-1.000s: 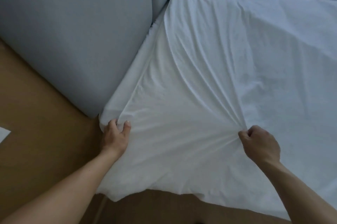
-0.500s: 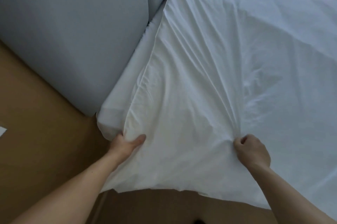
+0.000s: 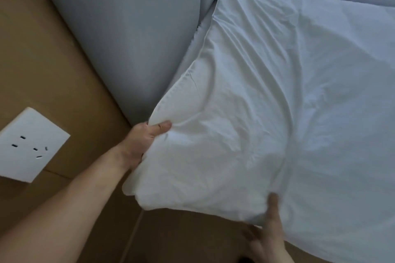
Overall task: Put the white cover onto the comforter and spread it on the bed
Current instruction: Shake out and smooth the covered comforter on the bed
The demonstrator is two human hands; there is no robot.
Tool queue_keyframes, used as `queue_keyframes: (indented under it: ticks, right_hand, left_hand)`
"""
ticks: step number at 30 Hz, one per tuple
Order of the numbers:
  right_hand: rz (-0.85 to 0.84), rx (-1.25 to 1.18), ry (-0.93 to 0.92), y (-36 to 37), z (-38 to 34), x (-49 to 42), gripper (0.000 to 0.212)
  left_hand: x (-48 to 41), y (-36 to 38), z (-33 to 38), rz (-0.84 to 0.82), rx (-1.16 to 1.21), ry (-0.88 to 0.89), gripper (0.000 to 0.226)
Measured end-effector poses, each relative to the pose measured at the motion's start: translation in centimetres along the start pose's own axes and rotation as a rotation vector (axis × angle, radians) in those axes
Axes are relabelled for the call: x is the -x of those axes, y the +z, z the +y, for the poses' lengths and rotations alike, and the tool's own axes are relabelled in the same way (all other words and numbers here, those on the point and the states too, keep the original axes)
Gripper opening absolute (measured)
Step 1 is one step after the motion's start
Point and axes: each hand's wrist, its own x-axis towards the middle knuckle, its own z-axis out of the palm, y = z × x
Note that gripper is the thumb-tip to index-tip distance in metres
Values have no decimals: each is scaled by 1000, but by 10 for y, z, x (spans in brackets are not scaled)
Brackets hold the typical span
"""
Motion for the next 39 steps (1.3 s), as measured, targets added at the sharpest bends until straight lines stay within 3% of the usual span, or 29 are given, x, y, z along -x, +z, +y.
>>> queue_keyframes:
  ticks: [2, 4, 7, 9, 11, 13, 16, 18, 20, 24, 27, 29, 32, 35, 39]
  right_hand:
    - [-191, -290, 13, 8, -15, 9, 74]
    - [-302, -420, 39, 28, -31, 27, 63]
    - [-426, -409, -23, 54, -42, 61, 46]
    - [-547, -340, -71, 61, -45, 84, 40]
    - [-631, -262, -86, 67, -39, 97, 56]
    - [-539, -114, -83, 61, -16, 74, 69]
    - [-183, 142, -93, 46, 25, 24, 55]
    - [-70, 206, -53, 36, 43, -4, 45]
    - [-4, 253, -8, 26, 50, -22, 43]
    - [-37, 287, 22, 1, 58, -41, 66]
    - [-73, 144, 76, -11, 62, -40, 62]
    - [-106, -61, 90, -21, 60, -44, 66]
    - [-102, -387, -15, -40, 37, -53, 88]
    - [-18, -542, -97, -51, 5, -70, 66]
    - [70, -615, -76, -76, -2, -86, 65]
  left_hand:
    - [6, -3, 11, -2, -3, 31, 30]
    - [10, -8, 25, 23, 5, 93, 24]
    - [16, -10, 45, 123, 17, 218, 23]
    - [12, -18, 52, 284, -31, 305, 28]
    - [4, -31, 52, 457, -207, 353, 33]
    - [-3, -41, 41, 566, -418, 332, 38]
    - [-16, -50, -3, 611, -669, 224, 33]
    - [-31, -60, -40, 623, -786, 117, 43]
    - [-46, -69, -66, 634, -929, 26, 52]
    - [-58, -70, -92, 677, -1106, -55, 48]
    - [-58, -58, -97, 739, -1159, -75, 48]
    - [-52, -45, -102, 743, -1209, -20, 68]
    - [-44, -16, -111, 617, -1300, 275, 83]
    - [-54, 21, -111, 434, -1464, 508, 76]
    - [-85, 45, -122, 316, -1490, 338, 69]
